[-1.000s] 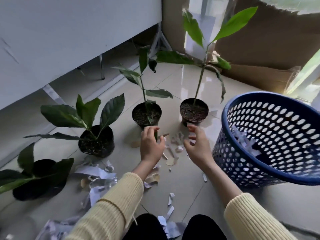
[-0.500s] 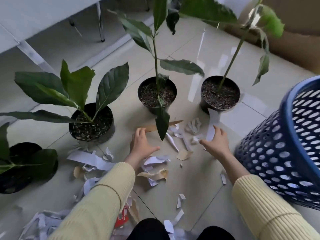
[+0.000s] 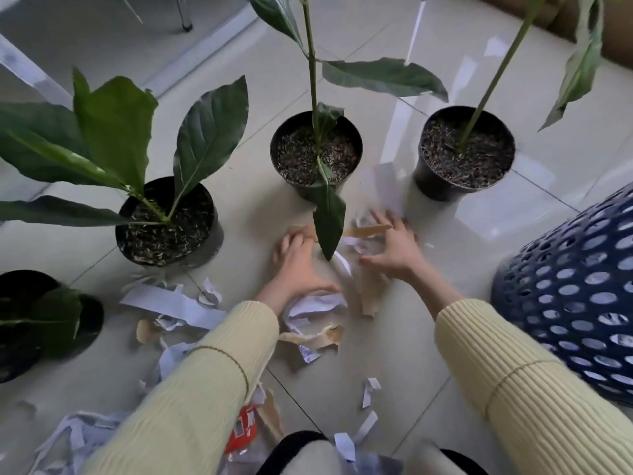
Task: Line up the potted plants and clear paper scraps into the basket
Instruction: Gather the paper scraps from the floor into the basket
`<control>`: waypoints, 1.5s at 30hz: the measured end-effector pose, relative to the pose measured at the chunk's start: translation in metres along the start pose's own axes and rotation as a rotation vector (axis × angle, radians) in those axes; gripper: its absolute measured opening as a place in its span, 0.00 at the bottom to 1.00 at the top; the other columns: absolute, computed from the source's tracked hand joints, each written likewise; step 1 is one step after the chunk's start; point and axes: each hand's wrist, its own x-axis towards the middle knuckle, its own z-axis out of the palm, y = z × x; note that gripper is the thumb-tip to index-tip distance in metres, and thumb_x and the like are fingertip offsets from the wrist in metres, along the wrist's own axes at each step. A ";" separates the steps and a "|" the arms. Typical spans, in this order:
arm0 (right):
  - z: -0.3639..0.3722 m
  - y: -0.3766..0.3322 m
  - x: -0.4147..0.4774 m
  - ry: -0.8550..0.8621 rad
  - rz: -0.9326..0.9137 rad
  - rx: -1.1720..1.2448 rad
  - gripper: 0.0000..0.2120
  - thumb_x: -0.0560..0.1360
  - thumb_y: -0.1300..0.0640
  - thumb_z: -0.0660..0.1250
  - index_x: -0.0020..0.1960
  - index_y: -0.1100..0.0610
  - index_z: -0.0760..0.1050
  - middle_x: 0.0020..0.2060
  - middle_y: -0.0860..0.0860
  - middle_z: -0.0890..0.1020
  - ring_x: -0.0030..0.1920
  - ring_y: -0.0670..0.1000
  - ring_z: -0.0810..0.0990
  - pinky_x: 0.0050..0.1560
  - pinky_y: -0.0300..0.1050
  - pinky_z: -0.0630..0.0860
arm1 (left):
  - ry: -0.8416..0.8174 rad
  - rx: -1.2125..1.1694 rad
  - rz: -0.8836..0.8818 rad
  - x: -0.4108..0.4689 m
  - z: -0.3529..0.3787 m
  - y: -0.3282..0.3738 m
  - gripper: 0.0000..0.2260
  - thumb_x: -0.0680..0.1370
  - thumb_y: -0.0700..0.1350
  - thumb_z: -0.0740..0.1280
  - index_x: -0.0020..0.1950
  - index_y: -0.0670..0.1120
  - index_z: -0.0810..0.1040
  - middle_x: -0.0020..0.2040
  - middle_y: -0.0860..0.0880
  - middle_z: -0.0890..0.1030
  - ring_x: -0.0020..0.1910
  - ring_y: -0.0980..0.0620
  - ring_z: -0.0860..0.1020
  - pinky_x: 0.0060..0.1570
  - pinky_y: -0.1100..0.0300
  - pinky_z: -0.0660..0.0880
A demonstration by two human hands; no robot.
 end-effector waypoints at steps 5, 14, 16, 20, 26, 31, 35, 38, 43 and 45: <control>0.012 -0.019 -0.004 -0.182 -0.131 -0.092 0.41 0.68 0.45 0.72 0.76 0.44 0.57 0.77 0.49 0.55 0.76 0.62 0.48 0.75 0.61 0.51 | -0.003 -0.034 0.059 -0.016 0.009 -0.003 0.45 0.62 0.62 0.74 0.74 0.50 0.60 0.75 0.53 0.58 0.73 0.45 0.53 0.72 0.47 0.54; 0.033 -0.006 -0.060 -0.224 -0.263 -0.167 0.26 0.72 0.43 0.67 0.69 0.42 0.68 0.77 0.45 0.56 0.78 0.54 0.48 0.76 0.58 0.52 | -0.266 0.040 0.062 -0.074 0.002 -0.015 0.59 0.53 0.72 0.72 0.76 0.57 0.44 0.77 0.57 0.49 0.75 0.43 0.41 0.72 0.41 0.45; 0.035 -0.005 -0.073 -0.234 -0.257 -0.180 0.30 0.71 0.41 0.67 0.71 0.43 0.65 0.77 0.45 0.57 0.78 0.54 0.49 0.75 0.57 0.54 | -0.360 0.178 0.074 -0.084 0.002 -0.016 0.63 0.53 0.71 0.73 0.76 0.55 0.38 0.78 0.56 0.42 0.75 0.44 0.37 0.72 0.38 0.40; 0.039 -0.014 -0.103 -0.257 -0.205 -0.229 0.41 0.67 0.32 0.66 0.75 0.41 0.56 0.76 0.45 0.57 0.76 0.56 0.51 0.73 0.57 0.60 | -0.360 0.308 0.036 -0.111 0.011 -0.011 0.60 0.60 0.63 0.76 0.76 0.50 0.37 0.78 0.54 0.41 0.76 0.40 0.42 0.73 0.41 0.50; 0.073 -0.032 -0.134 -0.158 -0.161 -0.319 0.33 0.68 0.36 0.66 0.71 0.36 0.61 0.75 0.48 0.58 0.68 0.59 0.61 0.61 0.53 0.72 | -0.098 0.274 0.061 -0.131 0.023 -0.007 0.35 0.72 0.49 0.71 0.74 0.49 0.56 0.75 0.50 0.58 0.65 0.46 0.64 0.66 0.56 0.61; 0.095 -0.034 -0.147 -0.059 -0.149 -0.213 0.22 0.72 0.50 0.64 0.66 0.41 0.71 0.71 0.50 0.64 0.58 0.56 0.66 0.59 0.42 0.68 | -0.047 0.007 0.060 -0.134 0.032 -0.006 0.26 0.70 0.41 0.69 0.67 0.51 0.69 0.68 0.50 0.67 0.61 0.45 0.66 0.59 0.60 0.66; 0.098 -0.036 -0.151 -0.076 -0.103 -0.057 0.18 0.70 0.57 0.68 0.59 0.48 0.78 0.60 0.51 0.69 0.55 0.56 0.71 0.55 0.43 0.71 | -0.003 -0.057 0.096 -0.135 0.036 -0.003 0.16 0.70 0.38 0.67 0.57 0.47 0.79 0.55 0.47 0.75 0.57 0.48 0.71 0.53 0.68 0.64; 0.098 -0.037 -0.155 -0.026 -0.079 0.112 0.08 0.70 0.62 0.67 0.47 0.58 0.82 0.47 0.51 0.72 0.43 0.53 0.73 0.44 0.44 0.71 | -0.036 -0.025 0.057 -0.136 0.036 0.003 0.10 0.71 0.39 0.66 0.50 0.47 0.81 0.46 0.44 0.76 0.49 0.44 0.74 0.44 0.61 0.66; 0.090 -0.040 -0.158 0.010 0.074 0.329 0.03 0.67 0.63 0.70 0.38 0.58 0.83 0.35 0.49 0.76 0.31 0.43 0.70 0.32 0.28 0.66 | -0.084 0.062 0.070 -0.142 0.036 0.020 0.06 0.73 0.40 0.65 0.47 0.43 0.80 0.44 0.42 0.76 0.48 0.42 0.74 0.40 0.58 0.63; 0.087 -0.038 -0.160 -0.001 0.113 0.362 0.05 0.68 0.63 0.71 0.40 0.57 0.84 0.33 0.50 0.79 0.32 0.45 0.73 0.31 0.27 0.67 | -0.073 0.040 0.048 -0.143 0.036 0.023 0.08 0.72 0.38 0.64 0.48 0.43 0.80 0.44 0.42 0.77 0.48 0.42 0.75 0.40 0.58 0.64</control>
